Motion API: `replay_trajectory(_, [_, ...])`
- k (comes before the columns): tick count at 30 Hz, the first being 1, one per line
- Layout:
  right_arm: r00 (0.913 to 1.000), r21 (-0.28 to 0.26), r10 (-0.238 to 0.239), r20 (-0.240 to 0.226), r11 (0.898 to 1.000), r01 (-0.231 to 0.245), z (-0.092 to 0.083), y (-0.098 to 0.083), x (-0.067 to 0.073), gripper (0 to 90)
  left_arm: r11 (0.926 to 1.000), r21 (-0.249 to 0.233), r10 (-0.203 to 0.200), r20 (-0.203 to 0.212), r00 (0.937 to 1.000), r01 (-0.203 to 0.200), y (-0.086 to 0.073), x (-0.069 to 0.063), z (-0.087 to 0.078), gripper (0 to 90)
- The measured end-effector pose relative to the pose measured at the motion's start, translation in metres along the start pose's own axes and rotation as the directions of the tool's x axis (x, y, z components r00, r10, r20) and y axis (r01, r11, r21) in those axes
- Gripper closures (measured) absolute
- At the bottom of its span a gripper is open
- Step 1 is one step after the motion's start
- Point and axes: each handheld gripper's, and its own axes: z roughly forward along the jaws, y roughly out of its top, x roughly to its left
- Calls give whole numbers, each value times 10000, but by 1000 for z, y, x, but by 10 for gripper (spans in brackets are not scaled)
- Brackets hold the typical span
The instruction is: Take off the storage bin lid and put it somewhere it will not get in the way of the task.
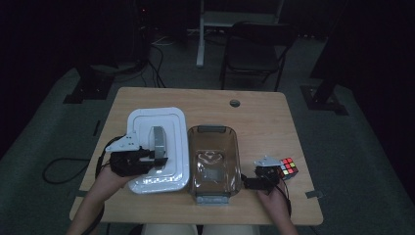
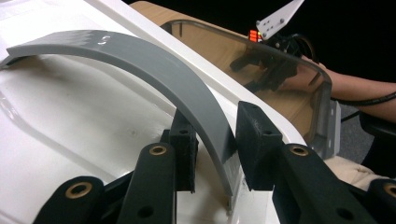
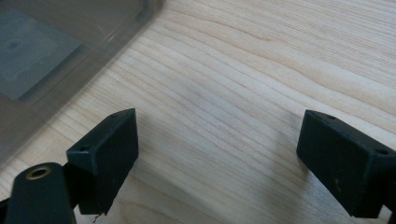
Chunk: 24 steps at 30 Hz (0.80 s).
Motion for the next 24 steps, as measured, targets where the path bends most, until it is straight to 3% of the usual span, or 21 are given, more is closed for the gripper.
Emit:
replay_trajectory(13, [10000, 1, 5, 0, 10000, -5, 0, 0, 0, 126, 9993, -232, -278, 109, 9996, 280, -28, 16, -3, 702])
replay_trajectory(19, [10000, -4, 6, 1, 10000, -6, 0, 0, 0, 126, 9971, 6, -755, 184, 9970, 755, -48, 26, 9, 702])
replay_trajectory(24, [10000, 0, 3, 1, 10000, -3, 0, 0, 0, 126, 9935, 362, -1093, 443, 9930, 1077, -65, 34, 31, 703])
